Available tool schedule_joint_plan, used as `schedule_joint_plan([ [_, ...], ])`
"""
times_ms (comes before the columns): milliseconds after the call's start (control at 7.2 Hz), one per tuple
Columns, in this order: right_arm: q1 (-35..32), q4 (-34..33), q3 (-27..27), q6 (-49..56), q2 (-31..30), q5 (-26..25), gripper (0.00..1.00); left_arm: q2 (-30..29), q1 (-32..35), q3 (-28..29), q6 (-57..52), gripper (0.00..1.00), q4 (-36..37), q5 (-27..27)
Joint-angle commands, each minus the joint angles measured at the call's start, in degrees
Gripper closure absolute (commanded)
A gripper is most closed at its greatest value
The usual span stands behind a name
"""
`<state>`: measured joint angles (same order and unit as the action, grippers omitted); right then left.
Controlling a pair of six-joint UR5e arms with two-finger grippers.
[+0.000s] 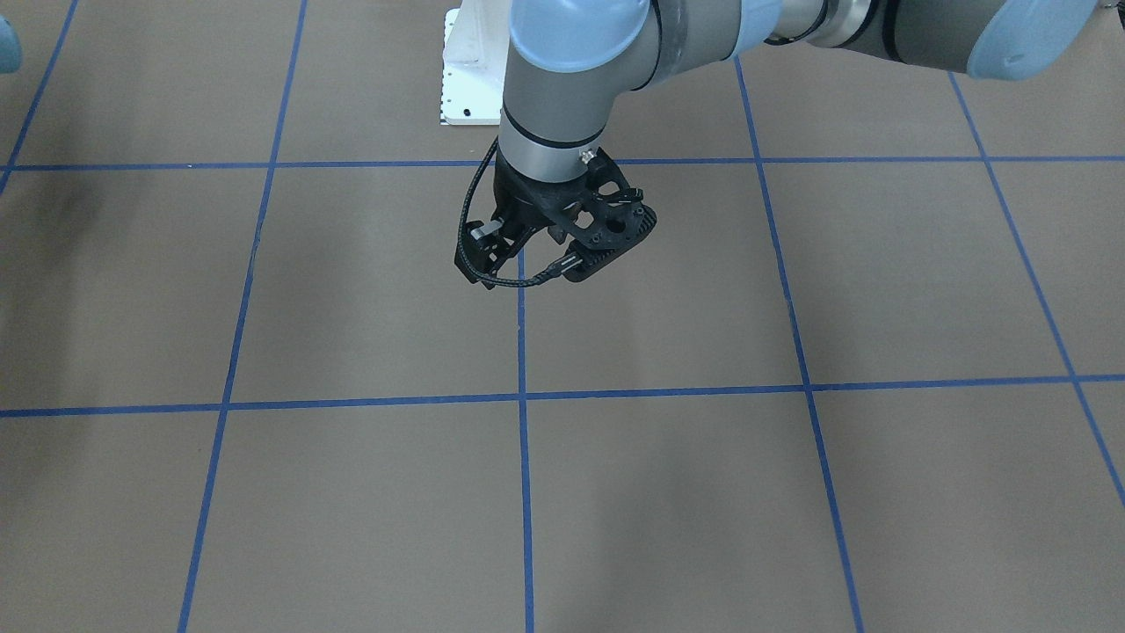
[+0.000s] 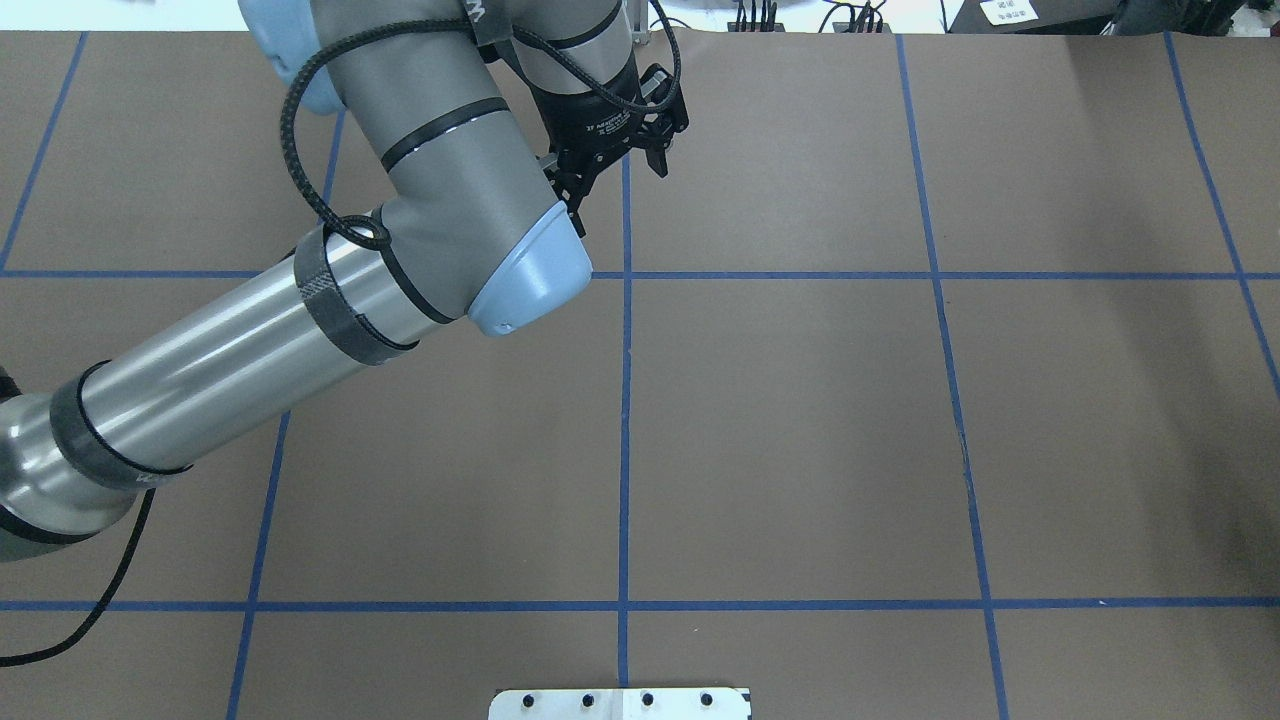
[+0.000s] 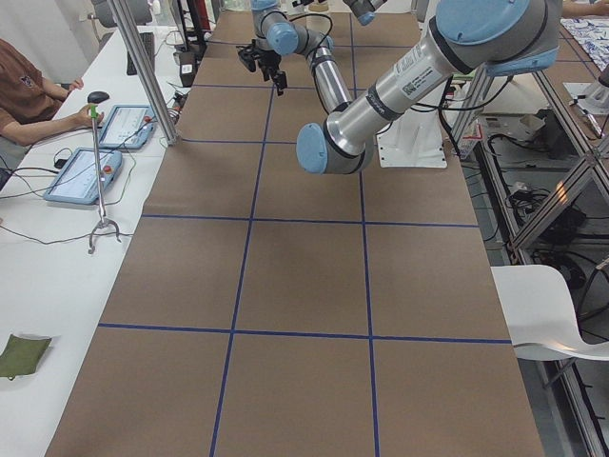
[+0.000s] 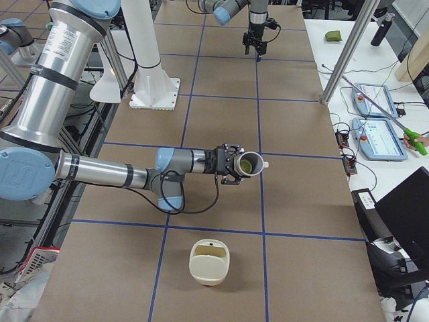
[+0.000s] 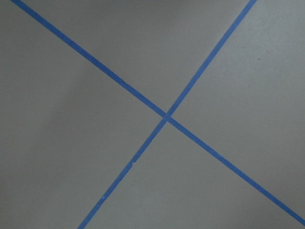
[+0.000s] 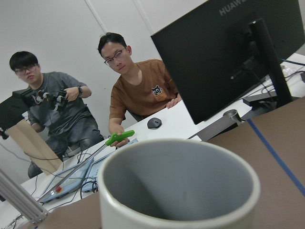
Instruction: Left arm hands cup to right arm to dump lemon
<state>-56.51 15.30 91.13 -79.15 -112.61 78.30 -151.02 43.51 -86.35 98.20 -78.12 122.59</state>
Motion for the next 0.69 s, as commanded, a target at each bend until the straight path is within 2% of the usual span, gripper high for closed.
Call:
schedule_joint_plan([
  [0, -13.2, 4.6, -9.3, -10.3, 0.5, 15.4, 0.64, 0.0, -0.1, 0.0, 0.1, 0.0, 0.0, -0.4],
  [139, -16.7, 4.6, -9.8, -18.7, 1.1, 21.0, 0.65, -0.1, -0.1, 0.1, 0.1, 0.0, 0.0, -1.2],
  [278, -18.0, 7.2, -11.0, -26.2, 1.0, 22.8, 0.65, -0.1, -0.1, 0.4, 0.0, 0.0, 0.1, -1.6],
  [556, -18.0, 19.0, -21.2, -43.3, 3.1, 22.8, 0.65, -0.2, -0.4, 0.5, 0.1, 0.0, 0.2, -2.0],
])
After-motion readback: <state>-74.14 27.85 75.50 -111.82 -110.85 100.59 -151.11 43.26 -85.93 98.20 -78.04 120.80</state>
